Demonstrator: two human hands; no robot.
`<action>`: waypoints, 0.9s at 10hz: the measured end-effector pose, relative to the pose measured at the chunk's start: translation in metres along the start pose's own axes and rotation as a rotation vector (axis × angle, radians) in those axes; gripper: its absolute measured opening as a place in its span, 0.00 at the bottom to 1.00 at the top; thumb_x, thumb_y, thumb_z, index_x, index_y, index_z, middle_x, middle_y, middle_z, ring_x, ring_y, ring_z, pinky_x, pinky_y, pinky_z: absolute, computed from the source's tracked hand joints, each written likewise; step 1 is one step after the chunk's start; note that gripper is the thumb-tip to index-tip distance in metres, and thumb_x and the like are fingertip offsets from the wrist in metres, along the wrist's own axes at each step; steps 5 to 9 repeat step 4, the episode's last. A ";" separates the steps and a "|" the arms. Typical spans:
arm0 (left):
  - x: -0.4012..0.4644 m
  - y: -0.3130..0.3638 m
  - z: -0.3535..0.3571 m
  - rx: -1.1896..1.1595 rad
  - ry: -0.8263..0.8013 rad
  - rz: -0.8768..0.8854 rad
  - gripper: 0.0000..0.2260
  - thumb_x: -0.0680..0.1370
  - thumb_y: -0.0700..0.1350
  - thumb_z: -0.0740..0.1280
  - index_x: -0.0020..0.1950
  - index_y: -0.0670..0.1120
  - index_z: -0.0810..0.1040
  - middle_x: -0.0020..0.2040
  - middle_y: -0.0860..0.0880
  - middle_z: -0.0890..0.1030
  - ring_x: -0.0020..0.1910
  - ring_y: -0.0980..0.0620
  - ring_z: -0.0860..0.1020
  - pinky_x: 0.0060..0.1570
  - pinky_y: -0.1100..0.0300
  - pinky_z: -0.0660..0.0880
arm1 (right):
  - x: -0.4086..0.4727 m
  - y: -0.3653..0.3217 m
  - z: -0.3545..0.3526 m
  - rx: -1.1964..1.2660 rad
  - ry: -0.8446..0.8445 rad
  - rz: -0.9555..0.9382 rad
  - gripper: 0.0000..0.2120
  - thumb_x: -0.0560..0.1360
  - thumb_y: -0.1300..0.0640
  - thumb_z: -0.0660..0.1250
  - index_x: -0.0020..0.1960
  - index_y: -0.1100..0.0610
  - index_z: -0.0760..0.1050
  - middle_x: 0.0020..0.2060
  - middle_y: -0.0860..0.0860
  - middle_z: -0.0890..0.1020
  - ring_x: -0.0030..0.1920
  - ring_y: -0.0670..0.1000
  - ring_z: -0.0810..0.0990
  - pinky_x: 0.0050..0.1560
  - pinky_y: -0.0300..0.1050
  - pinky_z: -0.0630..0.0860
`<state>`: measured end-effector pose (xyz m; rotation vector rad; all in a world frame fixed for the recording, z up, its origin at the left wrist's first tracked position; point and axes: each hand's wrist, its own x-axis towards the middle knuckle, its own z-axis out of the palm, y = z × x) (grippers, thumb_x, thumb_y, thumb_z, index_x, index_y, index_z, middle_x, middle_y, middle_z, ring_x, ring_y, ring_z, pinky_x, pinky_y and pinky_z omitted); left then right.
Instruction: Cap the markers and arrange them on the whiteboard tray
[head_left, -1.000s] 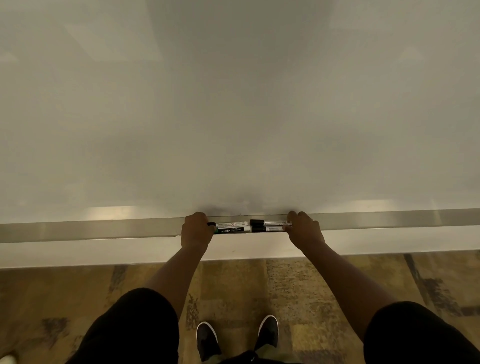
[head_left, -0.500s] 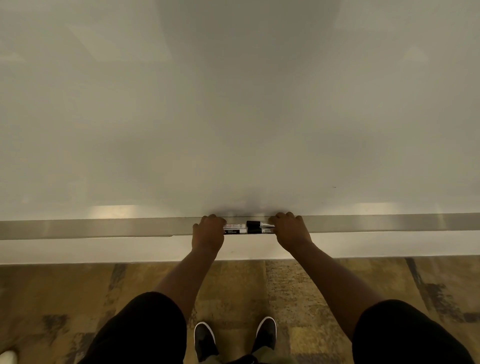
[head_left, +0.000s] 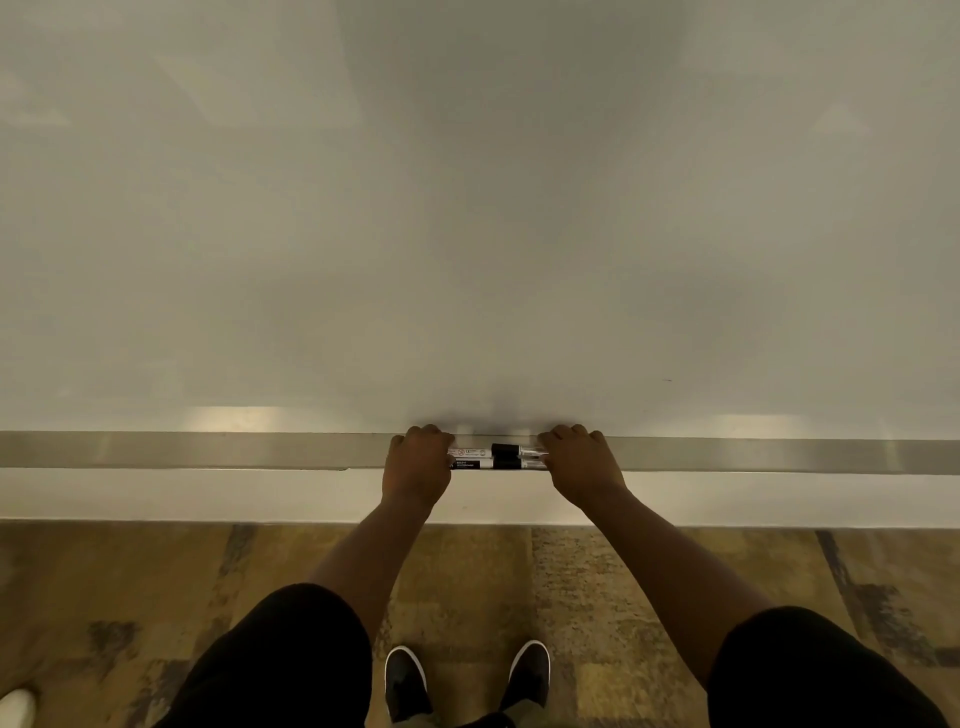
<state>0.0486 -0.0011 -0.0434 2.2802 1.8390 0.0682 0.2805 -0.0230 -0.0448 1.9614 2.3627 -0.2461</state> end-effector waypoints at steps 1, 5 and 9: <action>-0.007 0.007 -0.005 -0.012 0.060 0.034 0.12 0.73 0.41 0.66 0.56 0.44 0.78 0.52 0.45 0.82 0.51 0.43 0.78 0.50 0.50 0.74 | -0.006 0.000 -0.004 0.006 0.045 0.001 0.14 0.76 0.59 0.61 0.61 0.55 0.72 0.55 0.55 0.79 0.55 0.59 0.76 0.53 0.53 0.72; -0.023 0.009 -0.035 0.035 0.350 0.157 0.15 0.73 0.38 0.65 0.60 0.39 0.74 0.56 0.41 0.81 0.57 0.42 0.78 0.57 0.50 0.76 | -0.021 -0.018 -0.029 -0.049 0.196 0.030 0.17 0.72 0.63 0.64 0.61 0.56 0.72 0.54 0.55 0.80 0.52 0.59 0.77 0.50 0.52 0.74; -0.023 0.009 -0.035 0.035 0.350 0.157 0.15 0.73 0.38 0.65 0.60 0.39 0.74 0.56 0.41 0.81 0.57 0.42 0.78 0.57 0.50 0.76 | -0.021 -0.018 -0.029 -0.049 0.196 0.030 0.17 0.72 0.63 0.64 0.61 0.56 0.72 0.54 0.55 0.80 0.52 0.59 0.77 0.50 0.52 0.74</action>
